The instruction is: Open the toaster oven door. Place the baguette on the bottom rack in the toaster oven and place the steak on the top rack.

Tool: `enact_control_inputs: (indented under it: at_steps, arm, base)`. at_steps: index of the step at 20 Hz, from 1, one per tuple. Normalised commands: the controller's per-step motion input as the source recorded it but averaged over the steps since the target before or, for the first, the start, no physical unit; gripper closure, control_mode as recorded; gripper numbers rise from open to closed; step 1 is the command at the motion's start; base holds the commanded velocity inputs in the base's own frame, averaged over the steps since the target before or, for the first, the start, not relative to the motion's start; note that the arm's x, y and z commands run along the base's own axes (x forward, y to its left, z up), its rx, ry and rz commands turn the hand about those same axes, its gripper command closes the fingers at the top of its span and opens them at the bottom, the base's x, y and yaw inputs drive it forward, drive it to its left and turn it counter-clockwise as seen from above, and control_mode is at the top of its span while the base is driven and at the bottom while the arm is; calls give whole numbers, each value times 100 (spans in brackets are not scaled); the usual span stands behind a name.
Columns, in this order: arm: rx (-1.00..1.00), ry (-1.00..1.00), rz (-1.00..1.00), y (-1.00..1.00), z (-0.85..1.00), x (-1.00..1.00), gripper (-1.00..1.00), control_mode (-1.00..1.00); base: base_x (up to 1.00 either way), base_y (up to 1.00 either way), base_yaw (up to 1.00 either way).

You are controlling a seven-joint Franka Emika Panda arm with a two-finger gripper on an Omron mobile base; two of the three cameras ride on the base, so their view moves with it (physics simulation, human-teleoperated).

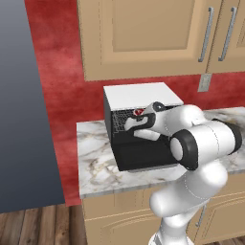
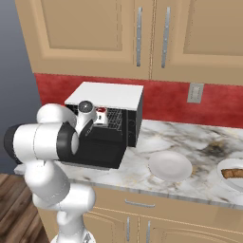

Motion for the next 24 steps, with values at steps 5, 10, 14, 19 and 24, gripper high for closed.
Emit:
enact_control_inputs:
  at_steps: [5,10,14,19,24]
  arm:
    - [0,-1,0,0,0,38,-100,-100]
    - [0,0,0,0,-13,12,-100,-100]
    - [0,0,0,0,-31,-41,-100,-100]
    - [0,0,0,0,-30,-36,-100,-100]
    - [0,0,0,0,-43,-4,-100,-100]
  base:
    - [0,0,0]
    - [0,0,0]
    - [0,0,0]
    - [0,0,0]
    - [0,0,0]
